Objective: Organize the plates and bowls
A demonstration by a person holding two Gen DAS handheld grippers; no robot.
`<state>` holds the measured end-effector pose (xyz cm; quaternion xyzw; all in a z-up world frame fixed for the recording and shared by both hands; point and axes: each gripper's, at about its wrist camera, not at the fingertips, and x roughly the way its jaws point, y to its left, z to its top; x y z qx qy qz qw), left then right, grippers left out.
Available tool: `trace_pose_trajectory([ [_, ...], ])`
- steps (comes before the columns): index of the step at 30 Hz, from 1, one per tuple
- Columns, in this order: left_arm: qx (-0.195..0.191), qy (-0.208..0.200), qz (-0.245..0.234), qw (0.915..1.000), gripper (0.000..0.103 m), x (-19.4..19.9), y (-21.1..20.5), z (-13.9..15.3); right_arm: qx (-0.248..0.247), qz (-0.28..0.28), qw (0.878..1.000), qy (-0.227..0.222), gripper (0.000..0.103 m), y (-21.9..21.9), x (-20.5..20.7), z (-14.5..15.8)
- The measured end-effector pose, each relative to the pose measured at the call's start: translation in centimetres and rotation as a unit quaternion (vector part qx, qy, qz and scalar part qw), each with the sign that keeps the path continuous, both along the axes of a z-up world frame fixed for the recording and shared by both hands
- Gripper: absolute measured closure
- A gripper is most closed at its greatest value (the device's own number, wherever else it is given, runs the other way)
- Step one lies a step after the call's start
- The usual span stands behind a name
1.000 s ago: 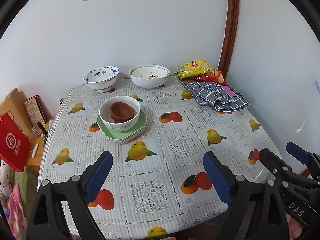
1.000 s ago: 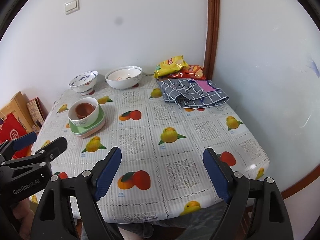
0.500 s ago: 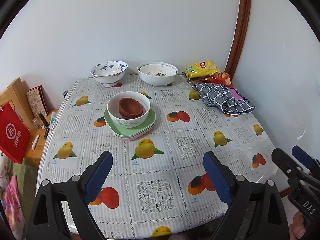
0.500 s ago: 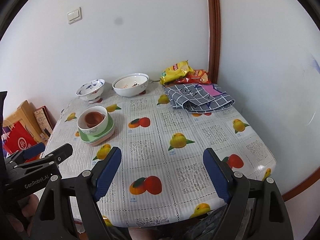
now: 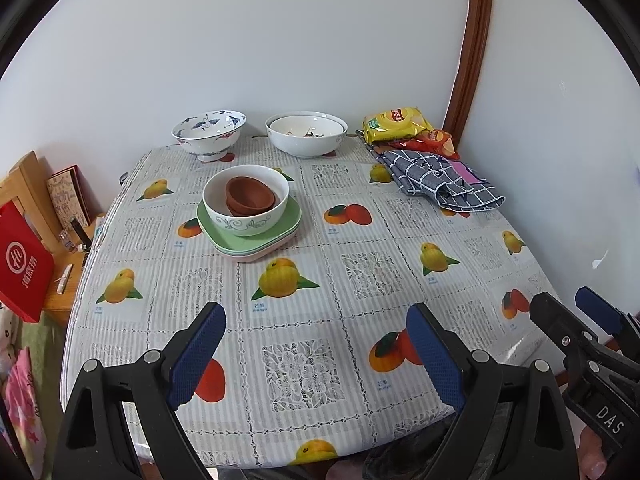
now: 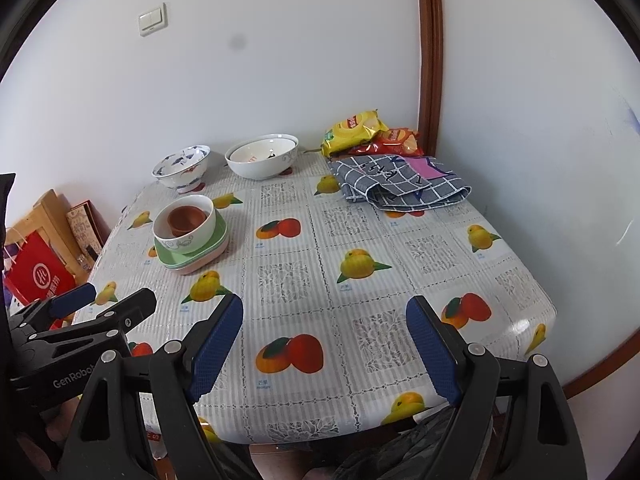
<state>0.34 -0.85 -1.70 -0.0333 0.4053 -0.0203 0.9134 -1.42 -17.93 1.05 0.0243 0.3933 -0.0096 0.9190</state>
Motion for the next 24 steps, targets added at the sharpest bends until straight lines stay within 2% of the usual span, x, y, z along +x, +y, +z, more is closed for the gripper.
trace_pose_trajectory([
  [24, 0.003, 0.029, 0.01, 0.9995, 0.011, 3.0, 0.6, -1.5, 0.014, 0.0, 0.999, 0.031, 0.02, 0.0, 2.8, -2.6],
])
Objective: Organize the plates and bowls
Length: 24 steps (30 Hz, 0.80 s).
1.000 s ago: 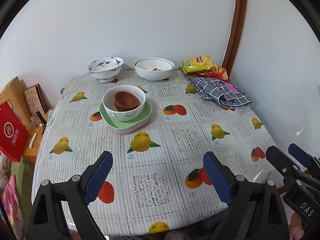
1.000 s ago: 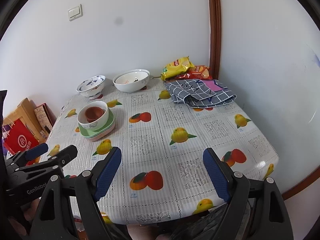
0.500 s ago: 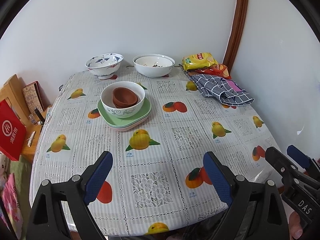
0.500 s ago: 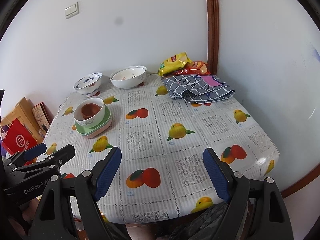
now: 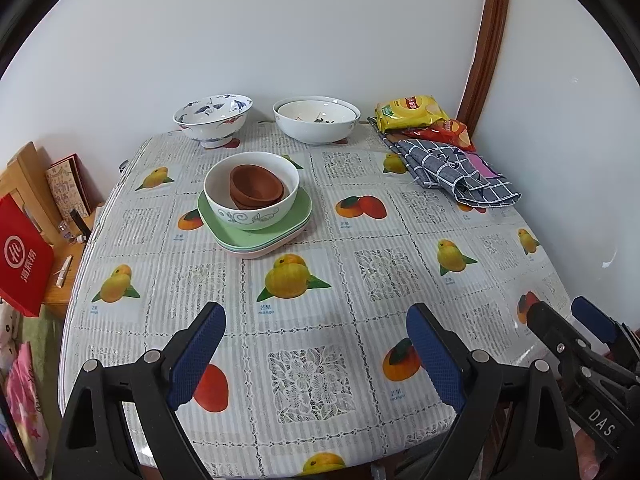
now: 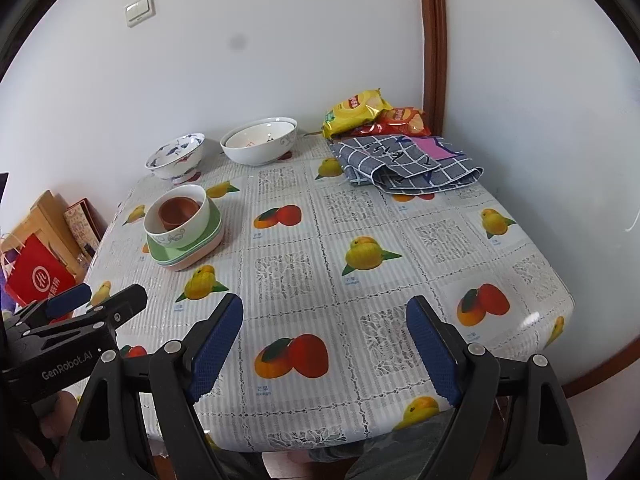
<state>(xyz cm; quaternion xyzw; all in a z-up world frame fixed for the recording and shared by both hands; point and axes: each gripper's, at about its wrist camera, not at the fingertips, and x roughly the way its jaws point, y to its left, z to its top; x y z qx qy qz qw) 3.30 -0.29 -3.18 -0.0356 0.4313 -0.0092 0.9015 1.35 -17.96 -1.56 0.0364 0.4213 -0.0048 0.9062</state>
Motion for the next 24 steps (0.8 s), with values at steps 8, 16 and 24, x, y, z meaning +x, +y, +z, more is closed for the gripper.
trace_pose_trajectory([
  [8, -0.01, -0.029, -0.014, 0.9994, 0.011, 0.5, -1.0, 1.9, -0.001, 0.006, 1.0, -0.012, 0.02, -0.2, 0.5, 0.9],
  [16, -0.006, -0.044, -0.009, 0.999, 0.011, 0.6, -1.1, 3.4, 0.002, 0.001, 1.0, -0.018, 0.02, -0.4, 0.8, 1.9],
  [24, -0.007, -0.047, -0.002, 0.9989, 0.011, 0.5, -0.5, 3.8, -0.007, 0.006, 1.0, -0.022, 0.02, 0.2, 0.9, 2.6],
])
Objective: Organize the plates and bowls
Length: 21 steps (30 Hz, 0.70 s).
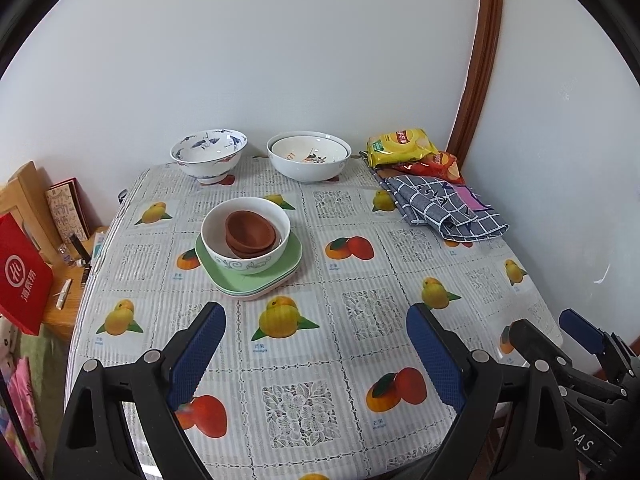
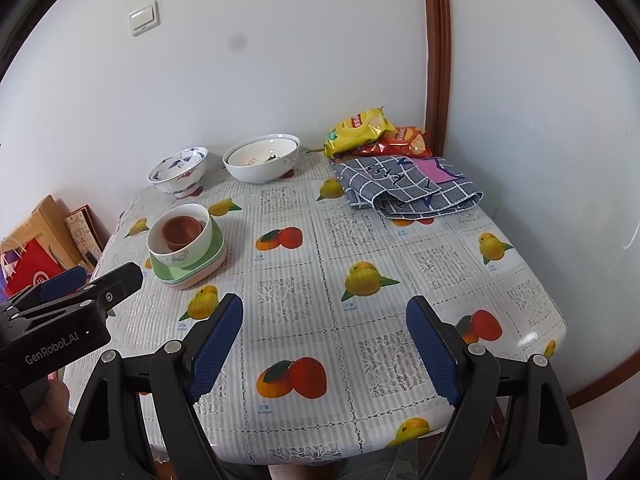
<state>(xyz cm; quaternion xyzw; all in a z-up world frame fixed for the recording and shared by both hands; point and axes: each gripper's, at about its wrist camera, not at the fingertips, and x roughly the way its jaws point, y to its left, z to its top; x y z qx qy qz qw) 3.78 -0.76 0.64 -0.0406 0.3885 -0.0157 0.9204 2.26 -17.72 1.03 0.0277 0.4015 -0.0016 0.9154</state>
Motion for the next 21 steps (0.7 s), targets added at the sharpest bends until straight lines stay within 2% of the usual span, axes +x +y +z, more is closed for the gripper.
trace_pose_trajectory([
  [21, 0.0, 0.001, 0.008, 1.0, 0.011, 0.27, 0.79, 0.46, -0.008, 0.003, 1.0, 0.002, 0.02, 0.79, 0.37, 1.0],
])
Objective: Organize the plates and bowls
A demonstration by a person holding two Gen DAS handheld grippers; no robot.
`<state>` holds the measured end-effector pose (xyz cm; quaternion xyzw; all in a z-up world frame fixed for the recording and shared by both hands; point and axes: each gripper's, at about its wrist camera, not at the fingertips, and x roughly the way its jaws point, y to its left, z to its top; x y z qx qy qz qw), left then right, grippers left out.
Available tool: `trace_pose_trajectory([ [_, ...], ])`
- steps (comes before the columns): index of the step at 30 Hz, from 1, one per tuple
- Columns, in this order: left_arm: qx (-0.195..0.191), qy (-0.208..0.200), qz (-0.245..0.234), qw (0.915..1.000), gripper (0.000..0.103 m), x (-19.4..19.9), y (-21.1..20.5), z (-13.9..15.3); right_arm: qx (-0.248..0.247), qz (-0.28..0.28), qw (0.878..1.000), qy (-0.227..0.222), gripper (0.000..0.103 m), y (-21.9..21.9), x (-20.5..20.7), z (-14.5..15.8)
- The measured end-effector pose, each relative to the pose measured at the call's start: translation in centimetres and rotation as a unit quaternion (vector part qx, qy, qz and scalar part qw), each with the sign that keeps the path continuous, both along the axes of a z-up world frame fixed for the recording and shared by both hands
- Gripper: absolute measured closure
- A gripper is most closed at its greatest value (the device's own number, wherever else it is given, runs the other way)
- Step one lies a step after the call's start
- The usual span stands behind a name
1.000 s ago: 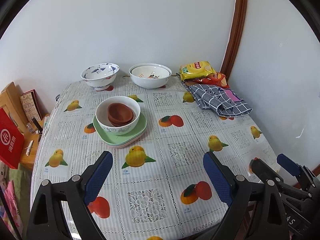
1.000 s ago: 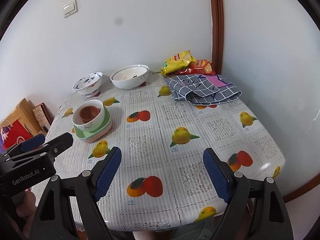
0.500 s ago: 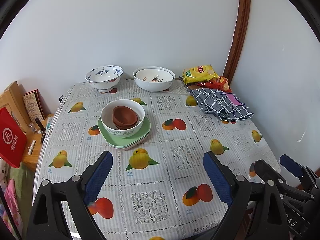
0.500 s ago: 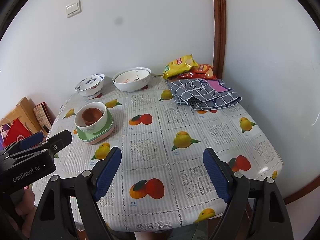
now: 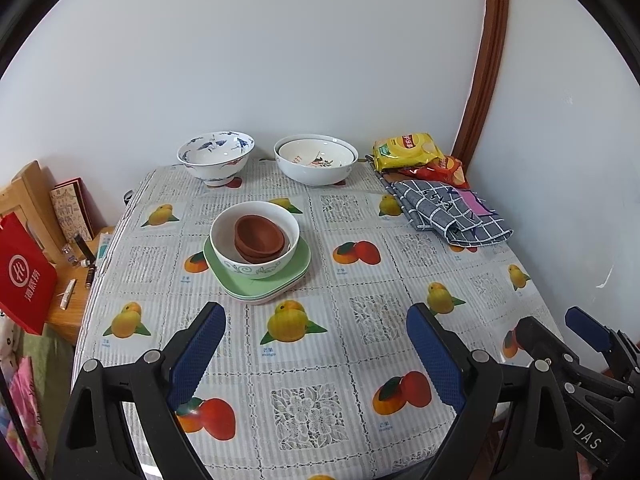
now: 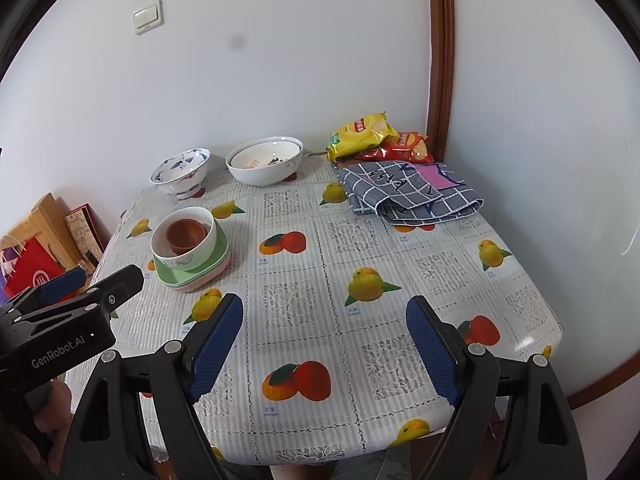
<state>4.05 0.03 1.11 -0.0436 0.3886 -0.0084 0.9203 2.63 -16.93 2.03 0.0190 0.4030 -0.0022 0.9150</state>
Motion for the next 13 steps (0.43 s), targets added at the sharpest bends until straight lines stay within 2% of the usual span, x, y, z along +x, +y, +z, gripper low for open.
trace_pose_trajectory([
  [13, 0.007, 0.004, 0.009, 0.9999, 0.011, 1.7, 0.7, -0.2, -0.005, 0.008, 1.0, 0.003, 0.02, 1.0, 1.6, 0.1],
])
